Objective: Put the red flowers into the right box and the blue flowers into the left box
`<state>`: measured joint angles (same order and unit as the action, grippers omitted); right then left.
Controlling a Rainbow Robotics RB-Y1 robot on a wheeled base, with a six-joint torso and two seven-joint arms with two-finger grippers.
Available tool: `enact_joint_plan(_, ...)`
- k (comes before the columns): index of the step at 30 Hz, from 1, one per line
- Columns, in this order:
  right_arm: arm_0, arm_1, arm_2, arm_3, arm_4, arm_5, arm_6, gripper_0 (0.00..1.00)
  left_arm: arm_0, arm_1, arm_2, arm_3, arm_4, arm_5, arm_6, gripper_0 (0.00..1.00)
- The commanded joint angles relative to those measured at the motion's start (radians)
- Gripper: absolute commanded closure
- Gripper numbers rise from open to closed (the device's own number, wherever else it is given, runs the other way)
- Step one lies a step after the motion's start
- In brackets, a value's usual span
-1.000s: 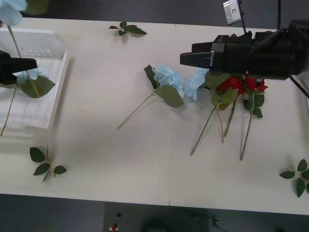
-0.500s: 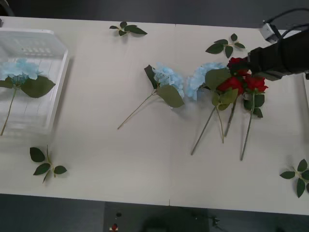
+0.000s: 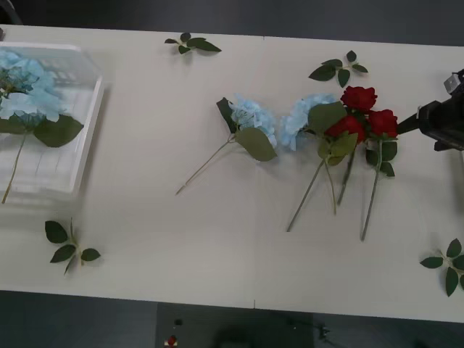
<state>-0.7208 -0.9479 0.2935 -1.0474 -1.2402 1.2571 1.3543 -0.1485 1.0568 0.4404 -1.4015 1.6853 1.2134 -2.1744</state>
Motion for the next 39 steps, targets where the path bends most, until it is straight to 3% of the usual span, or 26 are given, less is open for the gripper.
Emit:
enact_joint_plan(1,0.020,-0.028,0.058,-0.063,0.011,-0.077,0.016,0.00,-0.163,-0.014,-0.111,-0.028,0.074,0.083,-0.067,0.07)
enact_joint_plan(7,0.069,0.005,0.065,-0.126,0.030,-0.156,0.008,0.00,-0.326,-0.112,-0.261,-0.027,0.014,0.091,-0.015,0.07)
enact_joint_plan(18,0.096,0.087,0.067,-0.120,0.079,-0.268,-0.014,0.00,-0.543,-0.420,-0.431,-0.027,-0.489,0.089,0.133,0.07)
enact_joint_plan(28,0.096,0.143,0.065,-0.105,0.216,-0.272,-0.032,0.00,-0.620,-0.603,-0.640,-0.027,-0.886,0.021,0.229,0.07)
enact_joint_plan(39,0.096,0.152,0.118,-0.074,0.242,-0.321,-0.041,0.00,-0.619,-0.732,-0.875,-0.025,-1.168,-0.035,0.413,0.07)
